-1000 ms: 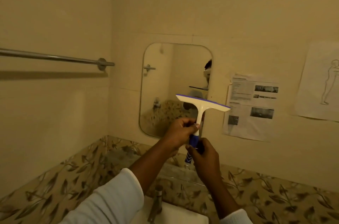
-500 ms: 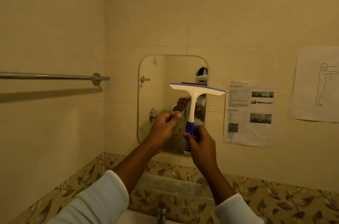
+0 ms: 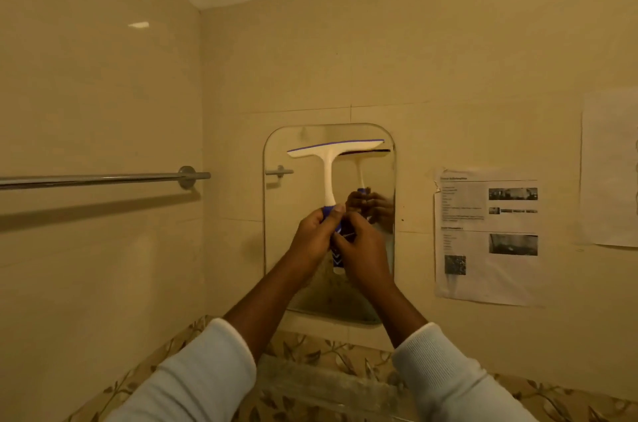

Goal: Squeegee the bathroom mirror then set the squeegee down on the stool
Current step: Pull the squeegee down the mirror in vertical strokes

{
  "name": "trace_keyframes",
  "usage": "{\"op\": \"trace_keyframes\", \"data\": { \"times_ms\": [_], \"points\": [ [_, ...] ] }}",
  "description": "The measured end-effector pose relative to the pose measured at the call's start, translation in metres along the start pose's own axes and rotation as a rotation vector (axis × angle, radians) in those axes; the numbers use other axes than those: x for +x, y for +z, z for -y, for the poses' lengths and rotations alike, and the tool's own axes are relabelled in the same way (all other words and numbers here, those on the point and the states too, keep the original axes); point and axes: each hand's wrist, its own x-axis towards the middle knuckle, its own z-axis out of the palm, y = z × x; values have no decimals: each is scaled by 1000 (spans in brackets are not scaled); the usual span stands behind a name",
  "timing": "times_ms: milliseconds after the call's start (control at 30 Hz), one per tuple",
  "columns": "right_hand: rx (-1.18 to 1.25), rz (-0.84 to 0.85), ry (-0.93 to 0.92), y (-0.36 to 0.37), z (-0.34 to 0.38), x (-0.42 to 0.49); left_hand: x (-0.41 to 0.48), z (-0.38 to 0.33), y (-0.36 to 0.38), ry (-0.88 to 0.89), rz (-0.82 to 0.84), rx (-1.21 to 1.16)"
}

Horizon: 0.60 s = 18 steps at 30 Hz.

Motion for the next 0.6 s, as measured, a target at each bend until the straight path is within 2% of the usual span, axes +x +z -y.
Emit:
{"op": "trace_keyframes", "data": {
  "times_ms": [100, 200, 300, 367, 467, 600],
  "points": [
    [-49, 52, 0, 1, 1, 17, 18, -5, 8, 26, -79, -25],
    [-385, 180, -84, -19, -4, 45, 32, -9, -5, 33, -106, -48],
    [-594, 51, -157, -58, -13, 86, 40, -10, -25, 25, -93, -91],
    [-824, -35, -202, -89, -21, 120, 44, -8, -38, 34, -111, -108],
    [-1044, -50, -236, -130, -32, 164, 47, -5, -50, 36, -148, -104],
    [-1202, -41, -325, -164, -49, 196, 49, 1, -54, -4, -204, -150]
  ]
}}
